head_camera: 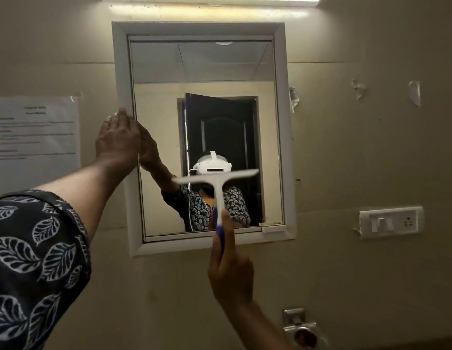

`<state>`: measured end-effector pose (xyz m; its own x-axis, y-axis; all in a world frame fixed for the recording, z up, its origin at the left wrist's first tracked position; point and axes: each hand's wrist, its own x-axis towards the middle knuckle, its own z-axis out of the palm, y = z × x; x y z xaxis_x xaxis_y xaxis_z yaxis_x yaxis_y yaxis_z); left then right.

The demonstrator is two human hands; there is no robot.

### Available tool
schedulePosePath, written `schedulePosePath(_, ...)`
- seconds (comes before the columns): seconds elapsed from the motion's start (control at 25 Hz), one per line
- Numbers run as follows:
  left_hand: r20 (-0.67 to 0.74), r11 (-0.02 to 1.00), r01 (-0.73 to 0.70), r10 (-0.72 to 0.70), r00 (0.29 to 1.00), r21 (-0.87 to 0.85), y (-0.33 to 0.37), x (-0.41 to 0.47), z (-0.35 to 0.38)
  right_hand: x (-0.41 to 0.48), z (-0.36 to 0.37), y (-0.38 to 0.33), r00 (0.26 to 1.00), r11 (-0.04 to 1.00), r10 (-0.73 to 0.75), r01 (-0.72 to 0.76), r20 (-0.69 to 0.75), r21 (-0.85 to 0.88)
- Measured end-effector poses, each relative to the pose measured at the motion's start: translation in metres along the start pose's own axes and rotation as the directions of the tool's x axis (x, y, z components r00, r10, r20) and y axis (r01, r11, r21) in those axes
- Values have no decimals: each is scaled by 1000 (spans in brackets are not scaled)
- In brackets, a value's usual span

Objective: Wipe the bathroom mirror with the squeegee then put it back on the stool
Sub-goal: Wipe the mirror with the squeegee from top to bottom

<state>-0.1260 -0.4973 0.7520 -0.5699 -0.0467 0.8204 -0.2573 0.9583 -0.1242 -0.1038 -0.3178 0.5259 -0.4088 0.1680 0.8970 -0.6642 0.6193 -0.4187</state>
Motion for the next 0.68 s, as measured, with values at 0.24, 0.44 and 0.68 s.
schedulePosePath(0.24, 7, 1000, -1, 1, 1000, 17, -1, -2, -1, 40, -3, -35, 979, 999, -43, 38, 200, 30)
schedulePosePath(0.44, -1, 1000, -2, 2, 1000, -13, 0, 0, 0, 173, 53, -135, 937, 754, -44, -197, 348, 626)
schedulePosePath(0.68, -4, 999, 1, -2, 1000, -50, -3, 2, 4, 119, -41, -72, 975, 965, -143, 175, -167, 194)
